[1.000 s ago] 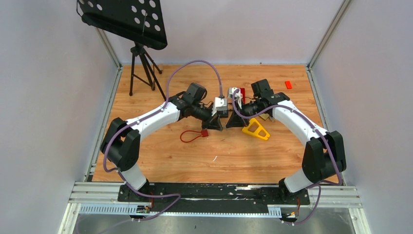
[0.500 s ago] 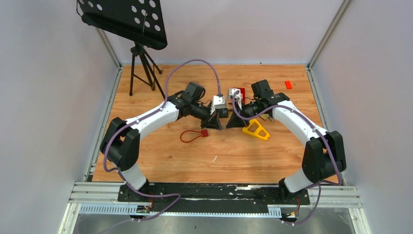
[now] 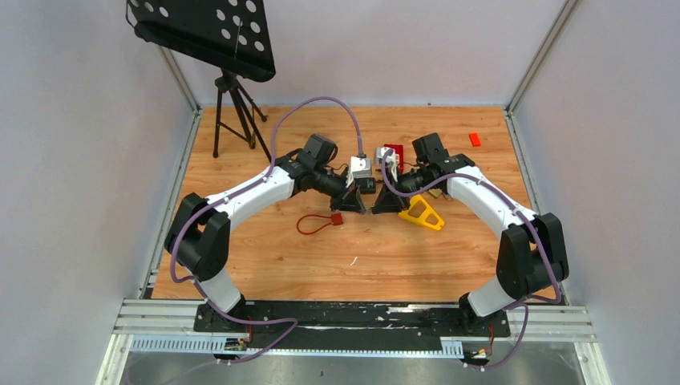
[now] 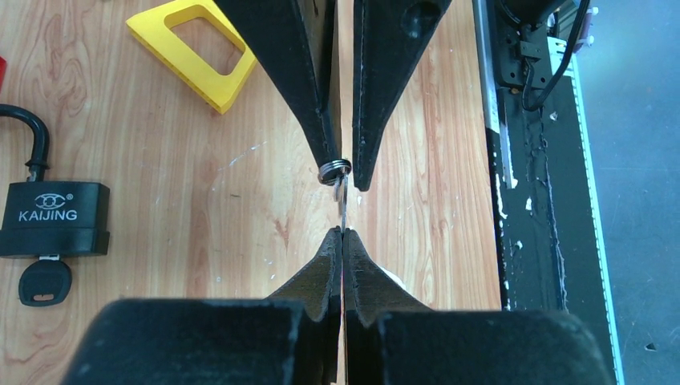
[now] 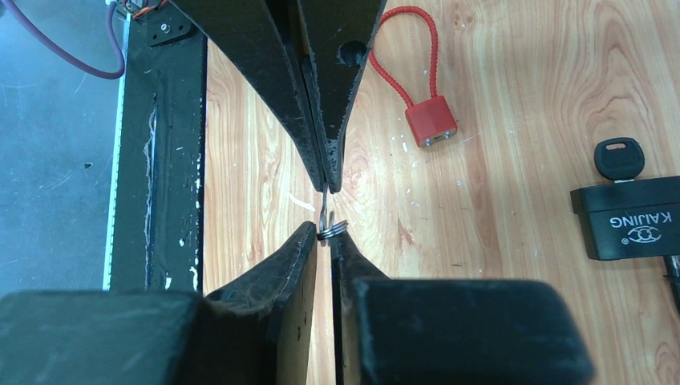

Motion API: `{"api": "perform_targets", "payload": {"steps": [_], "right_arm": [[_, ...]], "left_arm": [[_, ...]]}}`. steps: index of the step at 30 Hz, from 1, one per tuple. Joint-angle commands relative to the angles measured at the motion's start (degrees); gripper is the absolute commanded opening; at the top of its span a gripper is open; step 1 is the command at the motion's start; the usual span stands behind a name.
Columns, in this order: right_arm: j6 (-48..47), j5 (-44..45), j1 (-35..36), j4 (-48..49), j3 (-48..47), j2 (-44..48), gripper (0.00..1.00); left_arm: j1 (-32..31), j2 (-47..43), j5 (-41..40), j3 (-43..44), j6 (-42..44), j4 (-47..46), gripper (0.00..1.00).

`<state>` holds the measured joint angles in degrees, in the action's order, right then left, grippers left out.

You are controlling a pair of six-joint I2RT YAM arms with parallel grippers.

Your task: Unlock with the key

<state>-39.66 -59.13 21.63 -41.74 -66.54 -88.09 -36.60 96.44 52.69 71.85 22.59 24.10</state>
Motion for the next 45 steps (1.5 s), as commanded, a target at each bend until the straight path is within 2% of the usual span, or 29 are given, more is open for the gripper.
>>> {"api": "perform_targets", "payload": {"steps": [1, 9, 15, 17, 21, 23, 29, 34, 45], "right_arm": [[0.5, -3.4, 0.7, 1.9, -0.1, -0.8, 0.14], [1.2, -3.8, 1.0, 2.6, -0.2, -0.5, 0.19], [0.9, -3.6, 1.0, 2.5, -0.3, 0.5, 0.18], [0.0, -3.3, 1.0, 1.6, -0.4, 0.5, 0.22], [-0.9, 0.8, 0.6, 0.9, -0.6, 1.2, 0.38], [-0.7, 1.9, -0.4, 1.1, -0.6, 2.1, 0.40], [-0.7, 1.0, -2.6, 0.6, -0.8, 4.6, 0.39], [-1.4, -2.3, -2.6, -0.7, -1.2, 5.5, 0.29], [-2.3, -5.7, -1.6, -2.6, -1.8, 2.0, 0.29]], "left_arm": [[-0.1, 0.1, 1.9, 3.3, 0.1, 0.3, 0.00], [-0.8, 0.7, 1.5, 3.6, 1.0, 1.5, 0.00], [-0.9, 1.2, 1.0, 3.9, 1.3, 2.2, 0.00], [-0.9, 1.2, 0.9, 4.0, 1.3, 2.3, 0.00], [-0.9, 1.0, 0.8, 4.0, 1.5, 2.5, 0.00], [-0.8, 0.8, 0.8, 4.0, 1.6, 2.7, 0.00], [-0.8, 1.1, 1.9, 4.5, 1.6, 3.3, 0.00], [-0.9, 1.9, 2.5, 5.1, 1.7, 4.0, 0.00], [-0.8, 1.5, 2.6, 4.8, 1.4, 3.4, 0.00]]}}
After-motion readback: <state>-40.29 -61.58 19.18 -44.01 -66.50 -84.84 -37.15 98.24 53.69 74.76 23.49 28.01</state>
